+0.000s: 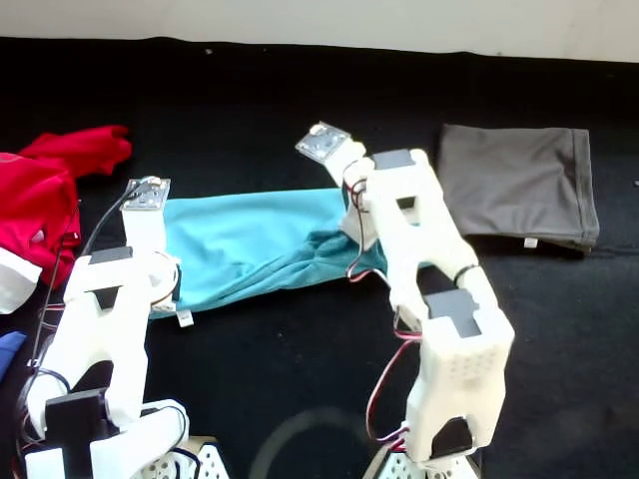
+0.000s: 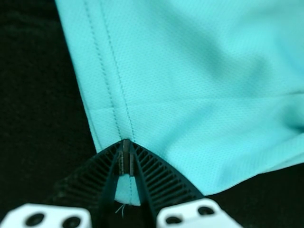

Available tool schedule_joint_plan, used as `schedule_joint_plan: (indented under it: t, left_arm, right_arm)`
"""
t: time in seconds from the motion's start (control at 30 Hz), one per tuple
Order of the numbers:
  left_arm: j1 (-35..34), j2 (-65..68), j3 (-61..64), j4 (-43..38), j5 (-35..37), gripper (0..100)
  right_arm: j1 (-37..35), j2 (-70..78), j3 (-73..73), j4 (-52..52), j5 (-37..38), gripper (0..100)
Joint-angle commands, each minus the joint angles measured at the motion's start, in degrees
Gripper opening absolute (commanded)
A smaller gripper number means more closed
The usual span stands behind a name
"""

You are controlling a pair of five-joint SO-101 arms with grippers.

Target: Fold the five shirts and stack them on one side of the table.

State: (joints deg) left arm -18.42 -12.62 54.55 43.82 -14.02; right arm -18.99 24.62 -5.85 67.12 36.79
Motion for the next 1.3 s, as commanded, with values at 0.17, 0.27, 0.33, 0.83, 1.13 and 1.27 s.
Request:
schedule_joint_plan:
  t: [0.17,0.27,0.33,0.83,1.13,1.27]
  left_arm:
    - [-0.6,0.3,0.2,-0.4,0.1,1]
    - [-0.6,0.3,0.2,-0.4,0.1,1]
    - [-0.6,0.3,0.2,-0.4,0.1,1]
    - [-0.6,0.3,0.2,-0.4,0.1,1]
    - [-0.6,0.3,0.2,-0.4,0.1,1]
    - [-0.6,0.3,0.2,-0.4,0.1,1]
  right_arm:
    - [5.3,-0.2,-12.0,0.0,-14.7,15.2]
    - [7.8,-0.3,-14.7,0.5,-18.7,15.2]
    - [9.1,-0.4,-16.4,2.4,-19.5,15.2]
    - [-0.7,-0.2,-27.7,24.7,-19.5,0.7]
    - [-15.7,0.1,-17.0,9.5,-19.8,0.7]
    - [-18.5,0.1,-7.3,1.3,-19.8,0.7]
